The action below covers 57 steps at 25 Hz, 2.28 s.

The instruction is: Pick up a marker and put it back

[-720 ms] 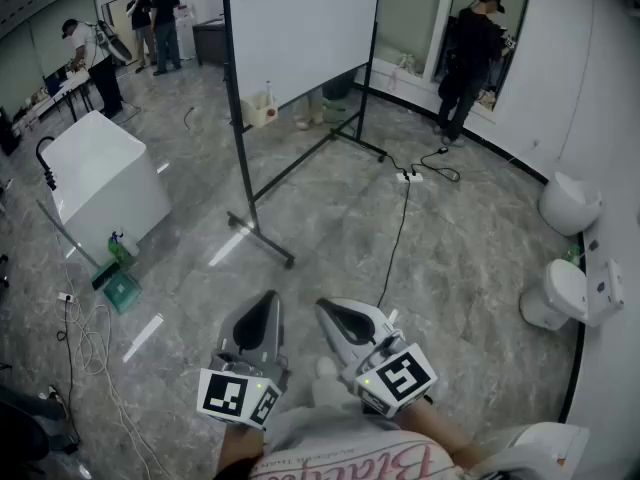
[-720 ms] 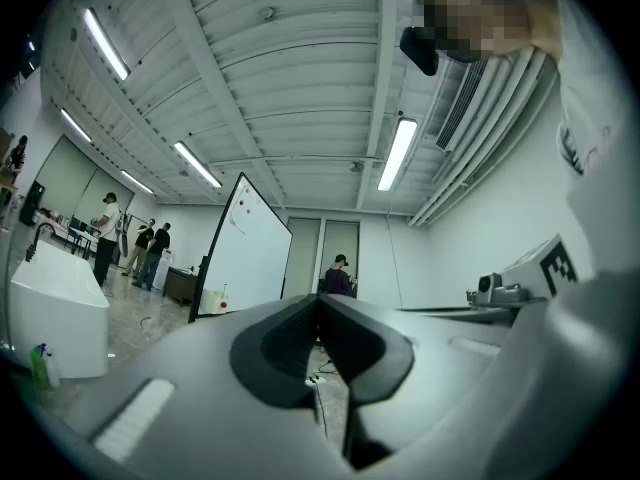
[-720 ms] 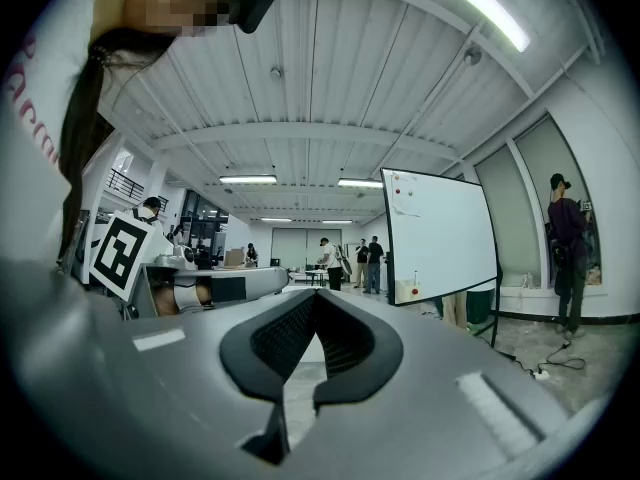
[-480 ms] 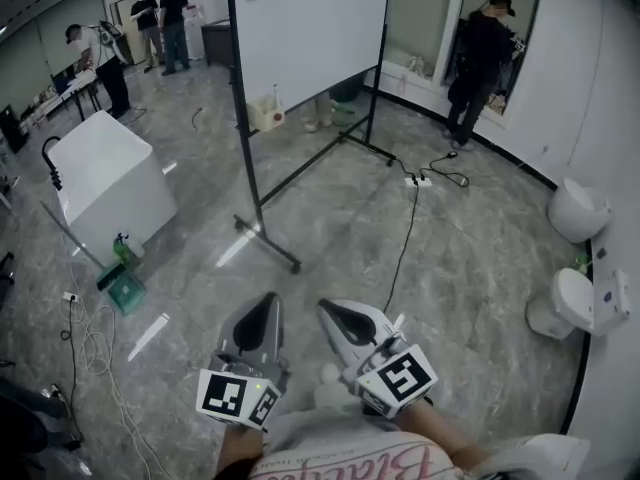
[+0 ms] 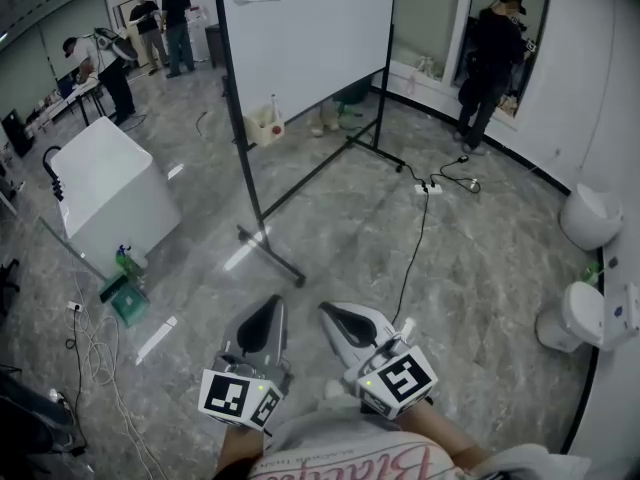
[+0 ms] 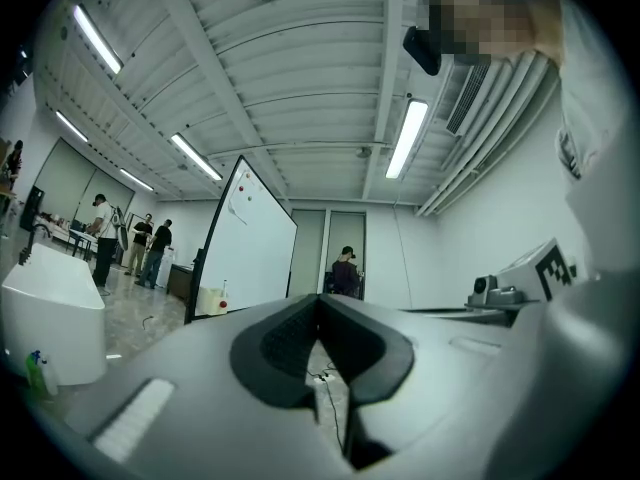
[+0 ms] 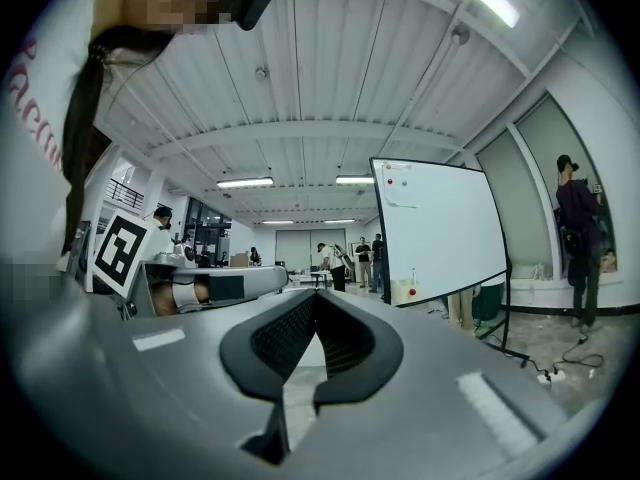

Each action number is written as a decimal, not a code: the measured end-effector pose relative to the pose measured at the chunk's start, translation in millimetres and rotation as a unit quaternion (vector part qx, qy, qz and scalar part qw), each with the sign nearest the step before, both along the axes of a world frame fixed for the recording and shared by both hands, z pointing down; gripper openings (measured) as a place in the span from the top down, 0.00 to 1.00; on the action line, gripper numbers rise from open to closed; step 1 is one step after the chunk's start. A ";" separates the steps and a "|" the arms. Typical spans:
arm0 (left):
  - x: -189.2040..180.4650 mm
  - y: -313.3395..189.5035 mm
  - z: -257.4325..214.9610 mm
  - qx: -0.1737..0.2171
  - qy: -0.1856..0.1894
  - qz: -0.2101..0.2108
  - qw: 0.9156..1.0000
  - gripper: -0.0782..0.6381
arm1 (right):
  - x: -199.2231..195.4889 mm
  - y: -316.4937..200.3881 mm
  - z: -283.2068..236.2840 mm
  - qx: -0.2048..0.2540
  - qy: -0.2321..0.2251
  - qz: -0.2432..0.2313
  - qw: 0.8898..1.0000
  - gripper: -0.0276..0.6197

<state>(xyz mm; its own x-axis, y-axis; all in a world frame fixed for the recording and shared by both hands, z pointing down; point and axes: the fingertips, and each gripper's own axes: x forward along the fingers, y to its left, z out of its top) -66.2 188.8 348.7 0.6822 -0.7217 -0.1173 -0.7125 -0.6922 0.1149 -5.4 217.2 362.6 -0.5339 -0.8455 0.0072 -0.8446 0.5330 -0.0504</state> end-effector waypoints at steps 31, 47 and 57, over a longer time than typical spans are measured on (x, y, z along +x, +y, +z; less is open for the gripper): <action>41.1 -276.2 10.6 -0.018 -0.003 0.017 1.000 0.89 | 27.6 -275.2 8.0 -0.003 0.021 -0.009 1.000 0.95; 42.0 -419.2 23.5 -0.059 -0.004 0.041 0.997 0.89 | 31.7 -436.1 14.9 -0.046 0.026 0.020 0.998 0.95; 61.5 -497.2 22.1 -0.054 -0.005 -0.019 0.998 0.89 | 50.3 -530.3 28.0 -0.065 0.034 -0.048 0.996 0.87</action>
